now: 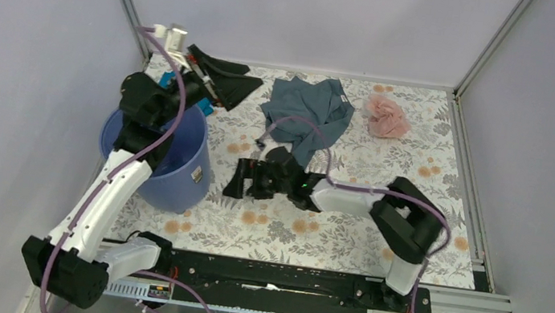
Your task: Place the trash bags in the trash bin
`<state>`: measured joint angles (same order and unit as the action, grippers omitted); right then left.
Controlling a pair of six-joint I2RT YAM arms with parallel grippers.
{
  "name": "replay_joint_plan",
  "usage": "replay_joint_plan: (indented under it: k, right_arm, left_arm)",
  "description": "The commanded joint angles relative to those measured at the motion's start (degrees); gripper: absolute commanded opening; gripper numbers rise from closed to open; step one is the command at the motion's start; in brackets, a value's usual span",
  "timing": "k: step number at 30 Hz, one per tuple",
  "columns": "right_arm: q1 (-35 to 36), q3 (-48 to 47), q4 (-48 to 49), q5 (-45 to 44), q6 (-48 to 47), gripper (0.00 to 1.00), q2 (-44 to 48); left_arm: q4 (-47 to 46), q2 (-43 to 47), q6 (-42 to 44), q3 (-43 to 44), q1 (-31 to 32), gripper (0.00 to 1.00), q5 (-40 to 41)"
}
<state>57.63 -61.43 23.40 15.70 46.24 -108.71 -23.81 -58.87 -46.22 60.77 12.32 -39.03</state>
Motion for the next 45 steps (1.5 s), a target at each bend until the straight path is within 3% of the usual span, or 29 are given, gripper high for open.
replay_joint_plan:
  k: [1, 6, 9, 15, 19, 26, 31, 33, 37, 38, 41, 45]
  right_arm:
    - [-9.08, 6.62, -13.05, -8.11, -8.92, 1.00, 14.05]
    - [-21.97, 9.79, -27.08, -18.09, -16.03, 1.00, 23.81]
    - [-29.28, 7.24, -34.16, -26.77, -19.34, 1.00, 24.75]
    - [-40.94, -1.88, -36.19, -37.09, -23.60, 1.00, 17.78]
    - [-48.28, -7.47, -32.15, -36.66, -23.17, 1.00, 10.30]
    - [-50.96, -23.49, -32.73, -33.24, -25.06, 1.00, -3.54]
    - [-51.07, -26.59, -28.12, -33.24, -28.03, 0.99, -7.89]
    - [-51.10, -26.90, -26.82, -32.36, -28.75, 0.90, -9.46]
    - [-51.04, -24.71, -25.02, -28.26, -28.88, 0.41, -8.84]
    - [-51.03, -22.52, -24.65, -27.36, -28.18, 0.33, -7.62]
    - [-51.06, -16.17, -27.47, -23.31, -24.99, 0.19, -0.76]
    - [-50.95, -0.36, -27.12, -7.17, -20.07, 0.18, 14.70]
  left_arm:
    - [10.71, -2.91, 12.66, 8.54, 11.00, 0.99, 13.18]
    - [15.81, -10.25, 17.62, 14.83, 19.37, 0.99, 19.67]
    - [20.66, -14.56, 21.19, 19.06, 21.92, 0.99, 21.12]
    - [22.48, -13.80, 26.37, 14.93, 22.40, 0.99, 21.27]
    - [23.51, -12.91, 28.70, 13.62, 22.80, 0.99, 20.82]
    - [23.73, -12.29, 29.00, 12.70, 24.20, 0.99, 20.48]
    - [23.73, -13.09, 29.43, 12.69, 25.56, 0.99, 20.50]
    - [23.73, -13.11, 29.67, 12.58, 26.34, 0.99, 20.83]
    - [24.63, -13.34, 30.36, 12.35, 28.29, 0.99, 22.38]
    - [25.04, -13.55, 30.34, 12.50, 28.84, 0.99, 22.47]
    - [25.31, -14.06, 29.74, 12.61, 29.75, 0.99, 22.11]
    - [24.97, -14.90, 28.37, 12.77, 30.42, 0.99, 20.81]
